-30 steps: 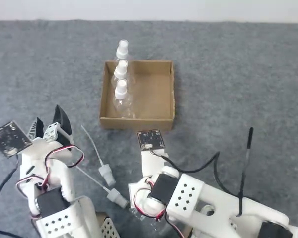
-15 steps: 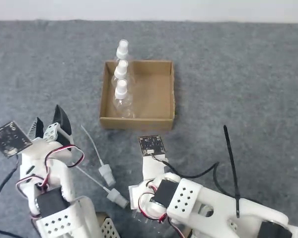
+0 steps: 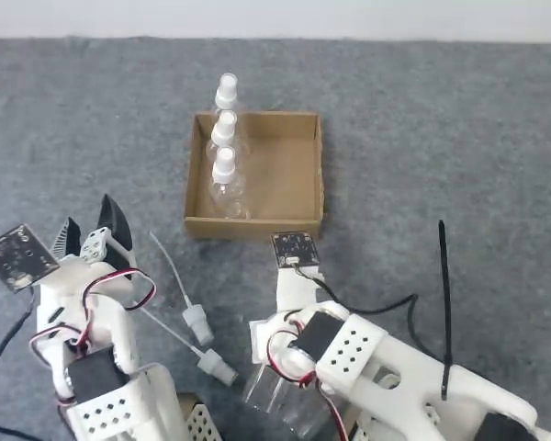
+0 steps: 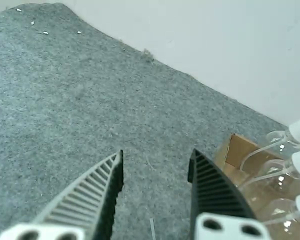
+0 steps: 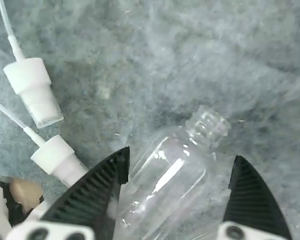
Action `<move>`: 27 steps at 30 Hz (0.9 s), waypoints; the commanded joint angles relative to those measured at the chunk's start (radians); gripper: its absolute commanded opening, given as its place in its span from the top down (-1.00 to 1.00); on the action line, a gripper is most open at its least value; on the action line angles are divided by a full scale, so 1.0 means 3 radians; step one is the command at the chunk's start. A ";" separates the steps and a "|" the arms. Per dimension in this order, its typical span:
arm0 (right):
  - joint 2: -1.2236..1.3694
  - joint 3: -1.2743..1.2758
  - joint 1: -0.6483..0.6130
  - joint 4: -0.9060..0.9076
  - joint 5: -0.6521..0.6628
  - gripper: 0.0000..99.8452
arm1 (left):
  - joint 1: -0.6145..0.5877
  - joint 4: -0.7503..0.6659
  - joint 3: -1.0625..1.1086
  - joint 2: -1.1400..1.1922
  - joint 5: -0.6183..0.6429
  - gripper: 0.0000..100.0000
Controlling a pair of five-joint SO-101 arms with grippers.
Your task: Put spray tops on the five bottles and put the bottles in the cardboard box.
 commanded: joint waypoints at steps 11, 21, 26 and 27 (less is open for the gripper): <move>0.0008 -0.0046 -0.0228 -0.0069 0.0097 0.47 | -0.0020 0.0020 -0.0013 -0.0041 -0.0046 0.60; 0.0222 -0.0066 -0.0309 -0.0263 0.0087 0.79 | -0.0020 0.0020 -0.0013 -0.0041 -0.0046 0.60; 0.0473 -0.0072 -0.0299 -0.0361 0.0107 0.79 | -0.0020 0.0020 -0.0013 -0.0041 -0.0046 0.60; 0.0504 -0.0082 -0.0299 -0.0361 0.0107 0.80 | -0.0020 0.0020 -0.0013 -0.0041 -0.0046 0.60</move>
